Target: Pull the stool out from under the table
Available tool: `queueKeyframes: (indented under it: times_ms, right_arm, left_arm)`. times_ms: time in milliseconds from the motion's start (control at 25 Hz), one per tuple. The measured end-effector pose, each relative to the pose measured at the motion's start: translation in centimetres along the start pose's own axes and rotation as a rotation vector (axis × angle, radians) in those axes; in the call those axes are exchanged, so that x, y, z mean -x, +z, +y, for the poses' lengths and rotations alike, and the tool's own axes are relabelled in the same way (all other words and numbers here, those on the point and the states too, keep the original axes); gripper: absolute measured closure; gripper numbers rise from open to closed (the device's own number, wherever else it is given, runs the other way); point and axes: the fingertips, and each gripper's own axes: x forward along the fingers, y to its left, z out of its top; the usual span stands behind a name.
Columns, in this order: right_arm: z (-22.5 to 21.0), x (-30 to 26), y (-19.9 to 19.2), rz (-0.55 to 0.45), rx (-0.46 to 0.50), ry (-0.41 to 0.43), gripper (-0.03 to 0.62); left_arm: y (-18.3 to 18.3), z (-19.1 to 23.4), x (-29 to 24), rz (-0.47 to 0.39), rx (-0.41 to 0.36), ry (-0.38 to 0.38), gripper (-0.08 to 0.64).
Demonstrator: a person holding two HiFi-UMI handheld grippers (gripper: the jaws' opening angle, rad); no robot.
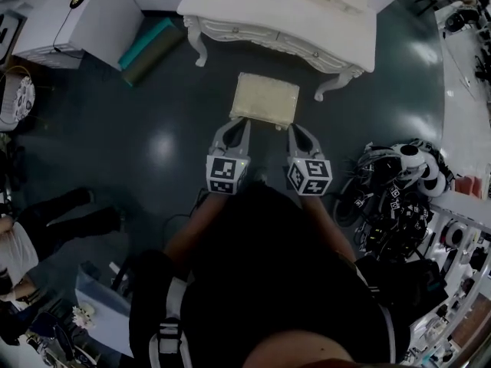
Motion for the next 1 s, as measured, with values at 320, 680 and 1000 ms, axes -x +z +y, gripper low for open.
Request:
queueKeyframes:
  times_ms: [320, 680, 1000]
  right_arm:
    - [1.6, 0.8, 0.6, -0.041, 0.01, 0.019, 0.594]
    - [1.9, 0.8, 1.0, -0.056, 0.012, 0.002, 0.594]
    - [2.1, 0.5, 1.7, -0.065, 0.032, -0.007, 0.594]
  left_arm:
    - [0.9, -0.5, 0.0, -0.03, -0.028, -0.033, 0.551]
    - [1.6, -0.2, -0.2, -0.033, -0.044, -0.07, 0.551]
    - [1.5, -0.2, -0.3, -0.033, -0.053, -0.097, 0.551]
